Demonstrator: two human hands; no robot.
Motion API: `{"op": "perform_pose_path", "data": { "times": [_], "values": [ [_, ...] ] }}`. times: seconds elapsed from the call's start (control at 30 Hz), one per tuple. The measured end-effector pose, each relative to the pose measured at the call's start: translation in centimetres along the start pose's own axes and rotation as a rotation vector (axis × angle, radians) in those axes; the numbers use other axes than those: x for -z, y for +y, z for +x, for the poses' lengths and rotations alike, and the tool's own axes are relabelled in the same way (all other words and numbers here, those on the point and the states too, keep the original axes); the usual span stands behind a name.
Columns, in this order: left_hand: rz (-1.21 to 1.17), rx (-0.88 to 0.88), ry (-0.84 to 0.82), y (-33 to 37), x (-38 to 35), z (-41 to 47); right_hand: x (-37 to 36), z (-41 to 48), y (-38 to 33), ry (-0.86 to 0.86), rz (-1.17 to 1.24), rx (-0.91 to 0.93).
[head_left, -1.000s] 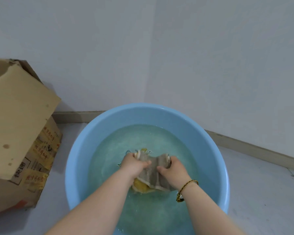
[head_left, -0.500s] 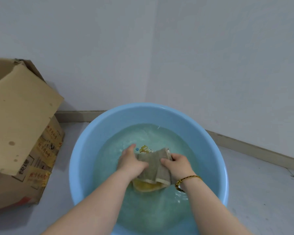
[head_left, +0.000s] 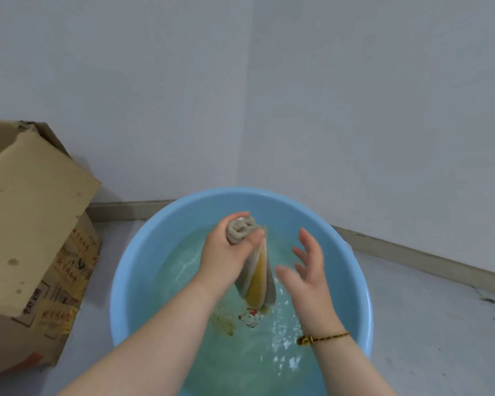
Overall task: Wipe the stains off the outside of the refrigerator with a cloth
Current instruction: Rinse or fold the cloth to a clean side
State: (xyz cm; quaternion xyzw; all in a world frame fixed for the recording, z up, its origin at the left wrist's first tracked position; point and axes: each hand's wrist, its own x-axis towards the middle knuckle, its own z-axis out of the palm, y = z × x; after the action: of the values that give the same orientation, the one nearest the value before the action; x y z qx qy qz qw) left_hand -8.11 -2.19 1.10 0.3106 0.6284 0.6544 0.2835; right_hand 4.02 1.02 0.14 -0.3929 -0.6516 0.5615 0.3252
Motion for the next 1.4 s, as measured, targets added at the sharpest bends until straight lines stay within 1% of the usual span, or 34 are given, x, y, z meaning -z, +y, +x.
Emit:
{"op": "perform_pose_path", "data": {
  "times": [0.07, 0.1, 0.17, 0.2, 0.23, 0.3, 0.37, 0.43, 0.5, 0.53, 0.57, 0.6, 0.63, 0.67, 0.7, 0.77, 0.8, 0.83, 0.87, 0.9, 0.97, 1.0, 1.03, 1.1, 1.17, 1.23, 1.3, 1.33, 1.37, 1.4],
  "values": [
    [-0.222, 0.105, -0.007, 0.5, 0.0, 0.1, -0.8, -0.7, 1.2, -0.147, -0.265, -0.002],
    [-0.299, 0.173, -0.034, 1.0, -0.1, 0.0, -1.3, -0.7, 1.6, -0.196, -0.327, -0.006],
    [-0.428, 0.295, -0.118, 1.4, -0.4, 0.0, -2.2, 0.0, 1.5, -0.2, -0.284, -0.021],
    [-0.504, 0.369, -0.156, 1.5, -0.2, 0.2, -2.4, 0.5, 1.5, -0.182, -0.3, 0.024],
    [-0.598, 0.449, -0.19, 1.8, 0.0, 0.4, -2.5, 1.1, 1.4, -0.133, -0.389, 0.136],
    [-0.693, 0.542, -0.234, 1.8, 1.1, 0.9, -2.2, 2.7, 1.4, 0.061, -0.706, 0.487],
    [-0.654, 0.596, -0.335, 1.3, 2.0, 0.9, -1.0, 4.3, 2.0, 0.172, -0.914, 0.8],
    [-0.562, 0.702, -0.584, 0.9, 2.8, 0.6, 0.1, 5.6, 2.3, 0.213, -0.995, 1.046],
    [-0.441, 0.812, -0.811, 0.2, 3.5, 0.3, 0.6, 6.4, 1.3, 0.14, -1.073, 1.222],
    [-0.344, 0.825, -0.91, -0.2, 3.6, 0.3, 0.8, 6.7, 0.6, 0.075, -1.125, 1.28],
    [-0.166, 0.784, -0.972, -0.2, 3.5, 0.1, 0.9, 7.0, 0.4, 0.001, -1.196, 1.296],
    [0.055, 0.706, -0.982, -0.4, 3.1, -0.1, 1.0, 7.4, 0.2, -0.067, -1.27, 1.283],
    [0.269, 0.615, -0.933, -0.4, 2.5, -0.1, 1.1, 7.4, 0.1, -0.11, -1.345, 1.247],
    [0.457, 0.521, -0.858, -0.6, 1.9, 0.1, 0.9, 7.4, -0.2, -0.18, -1.416, 1.159],
    [0.632, 0.428, -0.782, -0.8, 1.4, 0.4, 0.8, 7.1, -0.7, -0.279, -1.479, 1.002],
    [1.005, 0.243, -0.633, -1.0, 0.7, 0.6, 0.4, 6.6, -0.7, -0.463, -1.523, 0.585],
    [1.185, 0.153, -0.566, -1.1, 0.5, 0.7, -0.1, 6.4, -0.5, -0.508, -1.502, 0.393],
    [1.33, 0.062, -0.521, -1.4, 0.5, 0.8, -0.5, 6.2, -0.4, -0.524, -1.436, 0.265],
    [1.425, -0.032, -0.494, -1.6, 0.5, 0.9, -0.7, 6.1, -0.2, -0.53, -1.32, 0.162],
    [1.472, -0.121, -0.474, -1.8, 0.5, 1.0, -0.7, 6.1, 0.3, -0.517, -1.174, 0.057],
    [1.532, -0.273, -0.477, -2.1, 0.6, 1.3, -0.5, 5.9, 0.9, -0.503, -0.872, -0.165],
    [1.558, -0.331, -0.494, -2.2, 0.7, 1.4, -0.3, 5.7, 0.8, -0.514, -0.76, -0.253],
    [1.592, -0.372, -0.524, -2.2, 0.8, 1.3, -0.2, 5.3, 0.5, -0.543, -0.697, -0.321],
    [1.62, -0.388, -0.557, -2.7, 0.9, 0.8, 0.0, 4.9, 0.1, -0.627, -0.691, -0.412],
    [1.583, -0.333, -0.532, -2.8, 0.9, 0.2, 0.0, 4.9, -0.1, -0.659, -0.77, -0.432],
    [1.504, -0.244, -0.443, -2.6, 0.7, -0.2, -0.3, 5.1, -0.2, -0.578, -0.882, -0.348],
    [1.37, -0.066, -0.354, -2.1, 0.7, -0.5, -0.4, 5.1, -0.4, -0.432, -1.039, -0.202],
    [1.23, 0.064, -0.34, -1.6, 0.7, -0.8, -0.5, 4.8, -0.5, -0.356, -1.11, -0.144],
    [1.022, 0.227, -0.342, -1.2, 0.8, -1.1, -0.6, 4.4, -0.6, -0.252, -1.186, -0.046],
    [0.723, 0.389, -0.322, -0.7, 0.8, -1.5, -0.7, 4.0, -0.5, -0.137, -1.271, 0.109]
  ]
}}
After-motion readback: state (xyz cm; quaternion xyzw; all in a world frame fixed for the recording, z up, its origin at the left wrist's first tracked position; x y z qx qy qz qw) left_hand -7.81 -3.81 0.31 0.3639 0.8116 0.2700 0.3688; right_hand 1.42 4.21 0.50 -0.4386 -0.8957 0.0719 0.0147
